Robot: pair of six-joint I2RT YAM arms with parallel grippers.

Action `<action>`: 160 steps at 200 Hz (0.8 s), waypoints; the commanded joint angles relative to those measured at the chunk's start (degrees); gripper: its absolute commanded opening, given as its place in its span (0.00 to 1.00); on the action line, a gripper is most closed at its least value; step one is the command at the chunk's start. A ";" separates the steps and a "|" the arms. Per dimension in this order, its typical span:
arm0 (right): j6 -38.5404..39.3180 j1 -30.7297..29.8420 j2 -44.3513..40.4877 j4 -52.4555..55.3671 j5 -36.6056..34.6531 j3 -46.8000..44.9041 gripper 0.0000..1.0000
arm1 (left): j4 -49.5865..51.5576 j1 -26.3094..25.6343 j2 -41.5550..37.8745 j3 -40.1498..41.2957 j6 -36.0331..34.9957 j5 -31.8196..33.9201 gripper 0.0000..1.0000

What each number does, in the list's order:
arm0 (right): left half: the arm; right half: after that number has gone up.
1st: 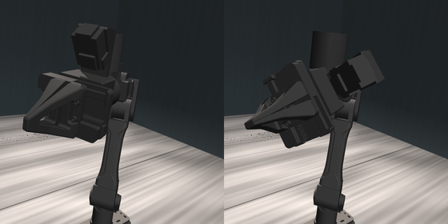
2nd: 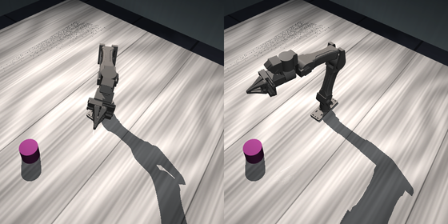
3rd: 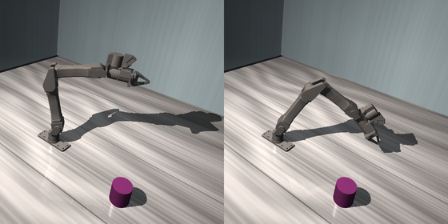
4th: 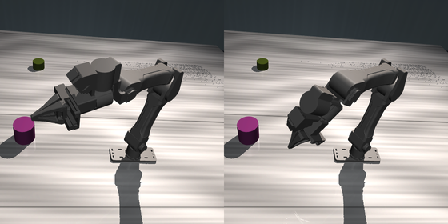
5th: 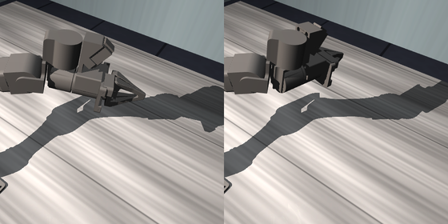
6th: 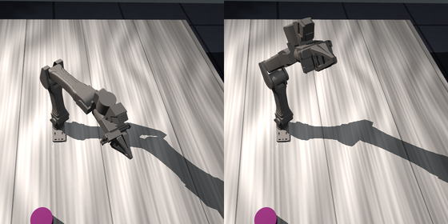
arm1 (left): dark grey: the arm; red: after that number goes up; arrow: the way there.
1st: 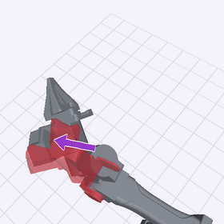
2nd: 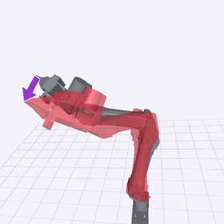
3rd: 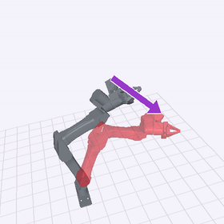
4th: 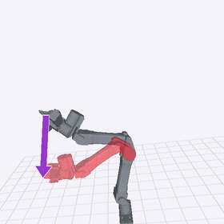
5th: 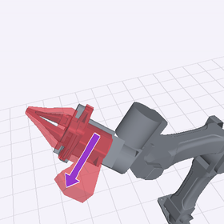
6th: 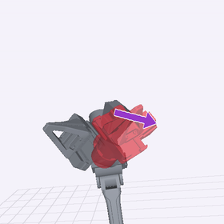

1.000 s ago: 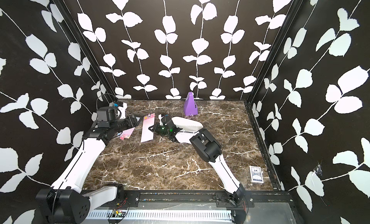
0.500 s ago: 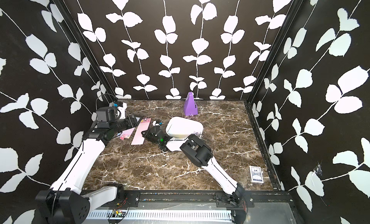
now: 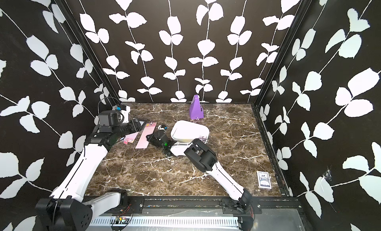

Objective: Take the stickers out of the storage box
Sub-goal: Place the sticker at the center of the board.

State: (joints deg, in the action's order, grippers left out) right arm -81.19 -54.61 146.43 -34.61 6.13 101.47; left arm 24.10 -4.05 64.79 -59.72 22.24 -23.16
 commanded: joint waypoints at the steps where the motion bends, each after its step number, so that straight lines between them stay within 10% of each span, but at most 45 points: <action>1: 1.84 0.38 0.38 1.09 -0.81 1.84 0.21 | 0.58 0.08 -0.09 0.18 -0.91 -0.74 0.64; 32: 4.41 0.34 -0.64 4.47 -0.18 2.85 0.43 | 0.56 0.01 0.46 -0.35 -0.92 -1.72 0.62; 160: 8.61 0.70 -9.81 3.85 0.19 -5.74 0.54 | 1.73 0.01 2.03 -1.78 -0.28 -1.12 0.62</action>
State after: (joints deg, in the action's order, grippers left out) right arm -72.99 -54.30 139.41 -28.71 6.24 98.15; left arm 24.34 -4.05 67.35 -59.99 21.96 -24.62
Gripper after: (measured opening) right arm 0.532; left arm 0.615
